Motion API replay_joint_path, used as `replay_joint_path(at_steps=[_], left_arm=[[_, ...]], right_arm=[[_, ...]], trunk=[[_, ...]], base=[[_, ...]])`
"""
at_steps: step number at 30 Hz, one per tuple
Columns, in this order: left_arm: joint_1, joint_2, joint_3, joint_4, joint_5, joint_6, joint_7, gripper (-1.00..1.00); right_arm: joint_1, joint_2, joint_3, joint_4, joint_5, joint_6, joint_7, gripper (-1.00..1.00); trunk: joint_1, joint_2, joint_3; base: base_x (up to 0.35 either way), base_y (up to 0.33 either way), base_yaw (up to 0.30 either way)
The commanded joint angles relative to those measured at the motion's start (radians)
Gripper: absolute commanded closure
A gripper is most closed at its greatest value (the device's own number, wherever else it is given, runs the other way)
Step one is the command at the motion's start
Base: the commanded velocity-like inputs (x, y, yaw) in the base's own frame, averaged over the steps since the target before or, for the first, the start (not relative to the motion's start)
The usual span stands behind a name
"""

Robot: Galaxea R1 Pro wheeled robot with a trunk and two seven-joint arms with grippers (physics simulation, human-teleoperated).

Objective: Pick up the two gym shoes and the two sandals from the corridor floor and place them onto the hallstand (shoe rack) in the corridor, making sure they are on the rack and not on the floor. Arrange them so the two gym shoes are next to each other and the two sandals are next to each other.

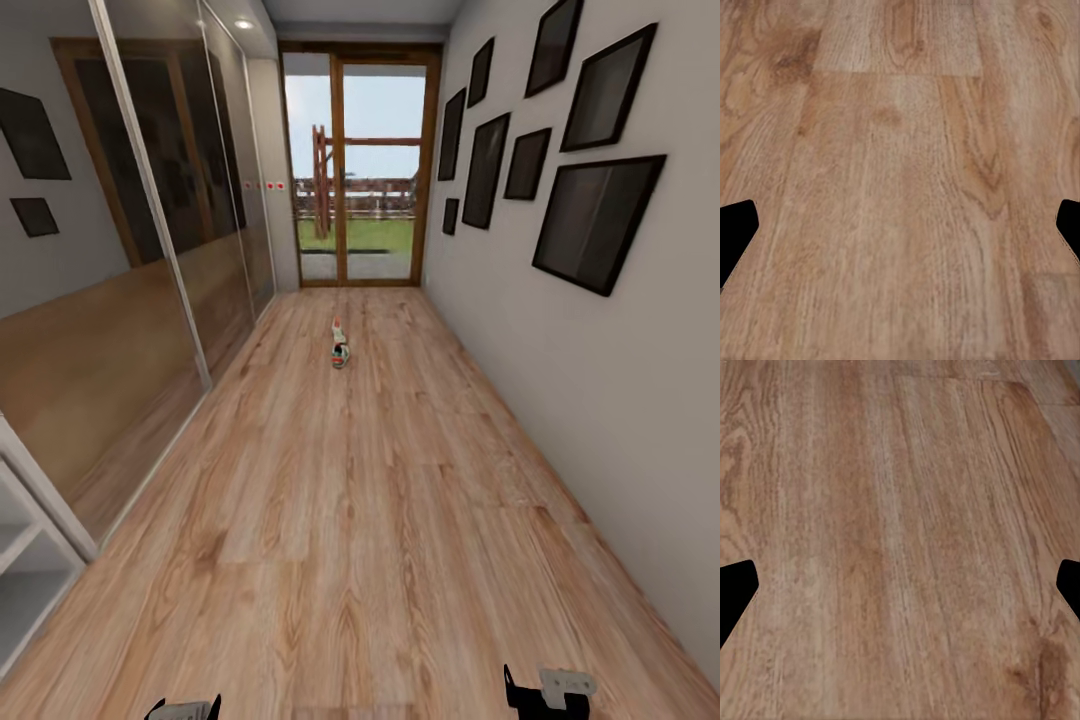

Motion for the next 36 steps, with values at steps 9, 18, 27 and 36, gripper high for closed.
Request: replay_joint_path(at_steps=[9, 18, 27, 36], left_arm=[[-0.001, -0.001, 0.006, 0.002, 0.005, -0.002, -0.01, -1.0], [-0.001, 0.0, 0.006, 0.002, 0.005, -0.002, -0.01, -1.0], [-0.001, -0.001, 0.006, 0.002, 0.005, -0.002, -0.01, -1.0], [-0.001, -0.001, 0.006, 0.002, 0.005, -0.002, -0.01, -1.0]], right_arm=[[-0.001, -0.001, -0.006, 0.0, 0.01, -0.002, -0.008, -1.0], [-0.001, 0.0, -0.006, -0.002, 0.008, -0.004, -0.008, -1.0], [-0.001, 0.0, -0.006, -0.001, 0.011, -0.003, -0.007, -1.0], [-0.001, -0.001, -0.006, 0.001, 0.011, -0.003, -0.005, -1.0]], trunk=[[0.0, 0.0, -0.001], [0.0, 0.0, -0.001], [0.0, 0.0, -0.001], [0.0, 0.0, -0.001]], base=[[0.339, 0.0, 0.0], [0.339, 0.0, 0.0], [0.339, 0.0, 0.0], [0.339, 0.0, 0.0]])
